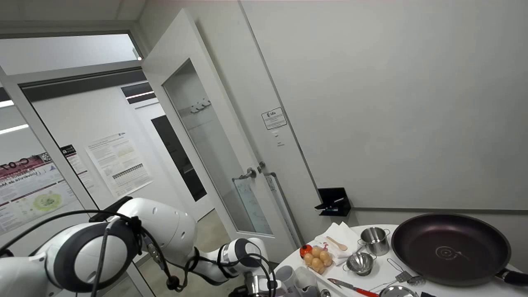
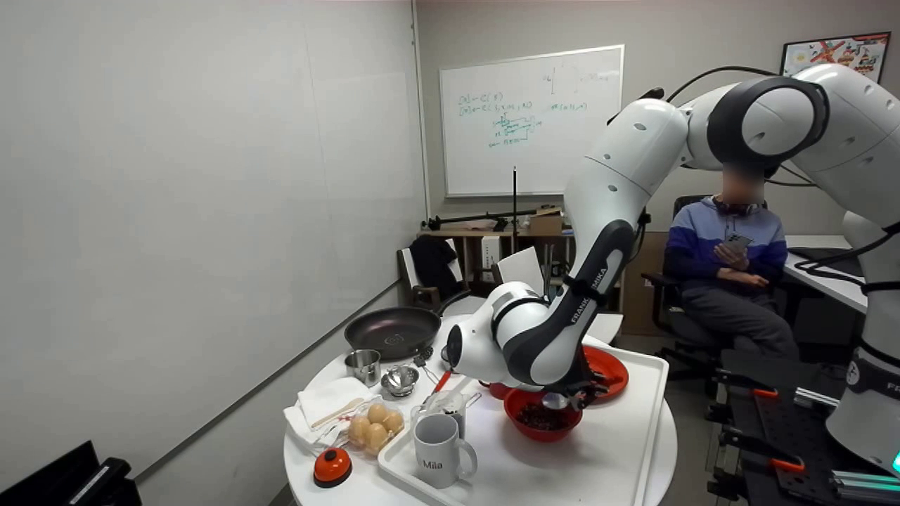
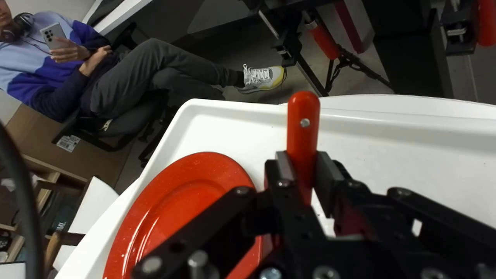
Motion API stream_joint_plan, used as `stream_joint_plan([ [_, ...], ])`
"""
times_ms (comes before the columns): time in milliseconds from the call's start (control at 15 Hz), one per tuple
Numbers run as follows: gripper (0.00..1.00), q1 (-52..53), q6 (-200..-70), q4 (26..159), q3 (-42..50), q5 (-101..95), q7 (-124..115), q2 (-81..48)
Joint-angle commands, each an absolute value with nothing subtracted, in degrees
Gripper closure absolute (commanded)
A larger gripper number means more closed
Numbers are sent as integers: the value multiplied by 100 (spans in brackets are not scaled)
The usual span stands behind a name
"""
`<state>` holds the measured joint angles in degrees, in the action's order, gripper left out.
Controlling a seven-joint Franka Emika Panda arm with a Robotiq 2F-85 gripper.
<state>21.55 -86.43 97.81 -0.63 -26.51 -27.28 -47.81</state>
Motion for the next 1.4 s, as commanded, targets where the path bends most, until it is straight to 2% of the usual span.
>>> stream_joint_plan([
  [0,95,2159,-8600,9915,-166,-2780,-2378,-4748],
  [800,95,2309,-8519,9599,-402,-2902,-1750,-5058],
  [1333,95,1881,-9005,9498,-646,-2526,-712,-5012],
])
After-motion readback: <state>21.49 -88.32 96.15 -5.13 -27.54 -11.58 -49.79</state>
